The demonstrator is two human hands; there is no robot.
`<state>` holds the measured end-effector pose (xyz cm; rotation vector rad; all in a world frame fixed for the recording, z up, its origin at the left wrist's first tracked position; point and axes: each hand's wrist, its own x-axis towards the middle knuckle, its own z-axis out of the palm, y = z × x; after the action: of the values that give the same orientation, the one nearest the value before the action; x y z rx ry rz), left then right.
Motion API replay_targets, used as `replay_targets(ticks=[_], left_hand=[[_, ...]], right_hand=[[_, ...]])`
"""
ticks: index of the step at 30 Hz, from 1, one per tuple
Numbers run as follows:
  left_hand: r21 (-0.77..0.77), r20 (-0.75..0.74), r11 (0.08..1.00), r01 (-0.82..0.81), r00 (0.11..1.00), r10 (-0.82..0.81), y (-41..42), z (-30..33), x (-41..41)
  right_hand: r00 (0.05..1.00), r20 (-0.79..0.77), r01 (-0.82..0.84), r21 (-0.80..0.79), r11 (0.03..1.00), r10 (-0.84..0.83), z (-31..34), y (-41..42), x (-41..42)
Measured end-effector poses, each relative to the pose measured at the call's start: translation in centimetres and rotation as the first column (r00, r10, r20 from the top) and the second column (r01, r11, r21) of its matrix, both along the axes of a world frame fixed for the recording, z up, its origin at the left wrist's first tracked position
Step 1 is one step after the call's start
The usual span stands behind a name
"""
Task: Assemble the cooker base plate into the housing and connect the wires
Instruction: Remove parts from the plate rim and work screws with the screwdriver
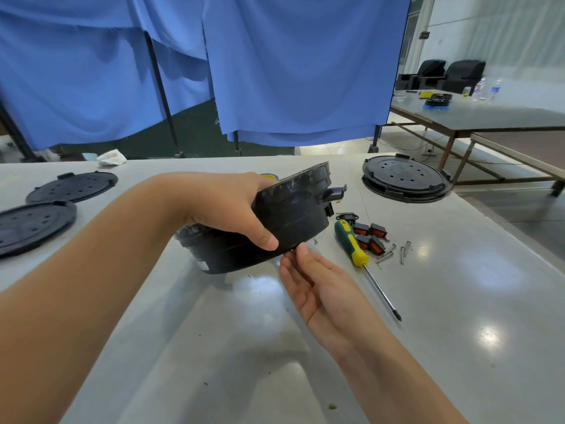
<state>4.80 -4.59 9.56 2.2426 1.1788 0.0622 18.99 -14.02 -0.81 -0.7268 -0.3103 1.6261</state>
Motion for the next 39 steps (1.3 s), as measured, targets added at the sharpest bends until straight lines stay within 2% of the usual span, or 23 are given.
replay_targets(ticks=[7,15,19,24,29,32,34,35,36,37,38,39], left_hand=[[0.03,0.01,0.995,0.097,0.995,-0.097,-0.6,-1.2,0.6],[0.185,-0.208,0.967,0.173,0.969,-0.133,-2.9,-4.8,2.6],[0.329,-0.279,0.925,0.189,0.955,-0.096,-4.2,-7.1,3.4],[0.398,-0.205,0.901,0.173,0.974,-0.097,-5.4,-8.1,2.7],[0.508,-0.056,0.855,0.108,0.994,-0.093,-6.9,-8.3,1.3],[0.536,0.171,0.844,-0.035,0.983,-0.068,-8.4,-8.2,0.2],[0.574,0.394,0.788,-0.223,0.919,-0.027,-9.5,-8.6,-1.1],[0.548,0.542,0.75,-0.37,0.84,0.018,-10.2,-9.0,-1.8],[0.439,0.689,0.734,-0.519,0.718,0.095,-11.0,-9.6,-2.5],[0.253,0.804,0.735,-0.629,0.559,0.201,-11.7,-10.1,-3.2],[0.028,0.855,0.741,-0.67,0.4,0.33,-12.2,-10.5,-3.8],[-0.195,0.83,0.739,-0.645,0.293,0.474,-12.6,-11.0,-4.3]], right_hand=[[0.998,0.013,-0.065,-0.106,0.992,0.067,0.0,-0.7,1.3],[0.938,0.043,-0.323,-0.259,0.91,0.345,0.6,-2.4,4.5],[0.898,0.145,-0.357,-0.312,0.881,0.415,0.3,-2.2,3.9],[0.863,0.178,-0.406,-0.315,0.858,0.473,-0.5,-2.2,3.7],[0.892,0.128,-0.38,-0.302,0.874,0.432,-1.6,-2.6,3.3],[0.908,0.115,-0.355,-0.295,0.887,0.402,-2.2,-2.7,3.0],[0.91,0.12,-0.345,-0.316,0.884,0.398,-2.3,-2.6,2.8],[0.909,0.122,-0.341,-0.329,0.881,0.397,-2.2,-2.5,2.8],[0.909,0.122,-0.339,-0.341,0.876,0.399,-2.2,-2.5,2.8],[0.908,0.119,-0.342,-0.349,0.873,0.403,-2.1,-2.4,2.8],[0.906,0.115,-0.346,-0.353,0.87,0.407,-2.0,-2.4,2.8],[0.905,0.111,-0.35,-0.352,0.868,0.411,-1.9,-2.3,2.8]])
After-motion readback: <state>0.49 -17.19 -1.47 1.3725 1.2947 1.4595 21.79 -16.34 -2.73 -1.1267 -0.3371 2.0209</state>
